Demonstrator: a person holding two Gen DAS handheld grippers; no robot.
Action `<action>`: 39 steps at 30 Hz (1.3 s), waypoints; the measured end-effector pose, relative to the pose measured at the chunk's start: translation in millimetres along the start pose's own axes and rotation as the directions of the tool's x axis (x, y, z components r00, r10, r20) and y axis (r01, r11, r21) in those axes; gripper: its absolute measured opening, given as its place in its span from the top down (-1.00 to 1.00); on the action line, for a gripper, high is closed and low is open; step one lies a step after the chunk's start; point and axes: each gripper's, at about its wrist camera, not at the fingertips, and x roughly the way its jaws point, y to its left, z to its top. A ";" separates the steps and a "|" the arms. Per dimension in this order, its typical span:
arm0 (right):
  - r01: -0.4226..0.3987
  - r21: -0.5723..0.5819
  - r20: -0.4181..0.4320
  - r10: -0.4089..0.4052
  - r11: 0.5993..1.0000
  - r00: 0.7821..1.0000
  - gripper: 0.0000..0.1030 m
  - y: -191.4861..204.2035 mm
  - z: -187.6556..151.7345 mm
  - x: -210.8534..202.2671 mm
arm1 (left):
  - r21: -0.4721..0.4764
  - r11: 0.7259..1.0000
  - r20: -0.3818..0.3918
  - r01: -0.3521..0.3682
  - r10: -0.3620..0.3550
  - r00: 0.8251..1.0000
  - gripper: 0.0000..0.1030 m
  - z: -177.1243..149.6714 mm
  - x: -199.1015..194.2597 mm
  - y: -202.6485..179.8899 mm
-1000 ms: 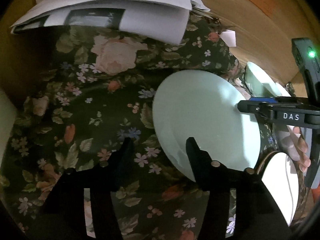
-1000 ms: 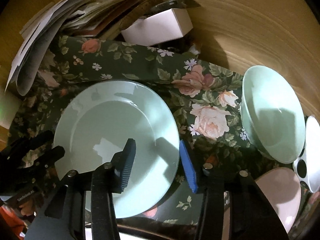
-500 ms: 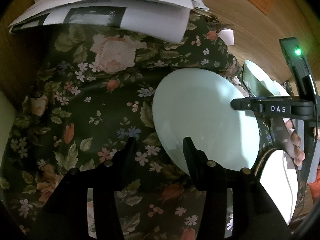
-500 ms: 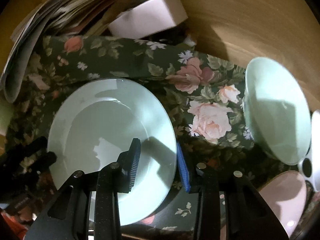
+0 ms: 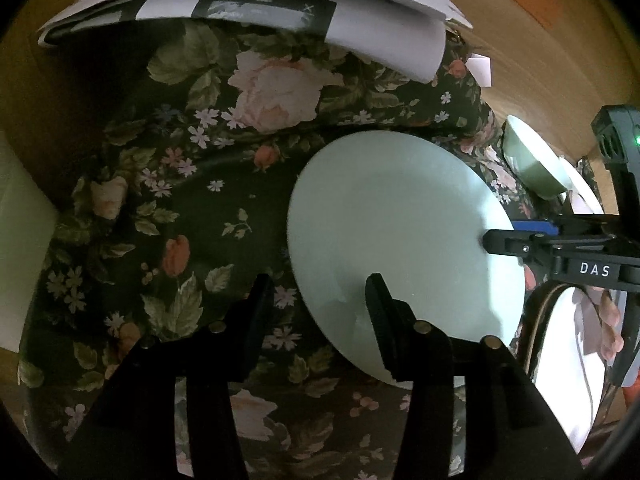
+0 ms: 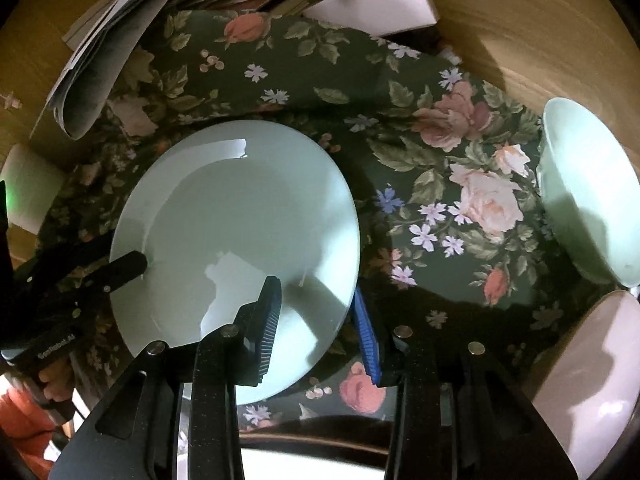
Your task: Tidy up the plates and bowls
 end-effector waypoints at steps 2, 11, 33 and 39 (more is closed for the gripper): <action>-0.002 0.004 0.006 0.002 1.000 1.000 0.31 -0.7 3.5 3.3 | 0.007 1.000 0.002 -0.003 0.003 1.000 0.07 1.6 1.5 -1.0; 0.012 0.001 0.050 -0.012 1.000 0.999 0.34 6.1 -0.1 6.7 | 0.052 0.999 0.012 -0.002 0.001 1.000 0.07 6.5 11.0 -21.0; -0.010 -0.004 0.211 0.011 1.000 0.977 0.40 19.0 -36.7 -68.2 | 0.071 0.997 0.127 0.027 -0.036 0.991 0.09 -8.3 -47.8 -37.0; 0.003 0.000 0.268 -0.003 1.000 0.963 0.40 15.3 -57.6 -93.2 | 0.101 0.994 0.173 0.034 -0.052 0.984 0.09 -17.7 -71.8 -49.0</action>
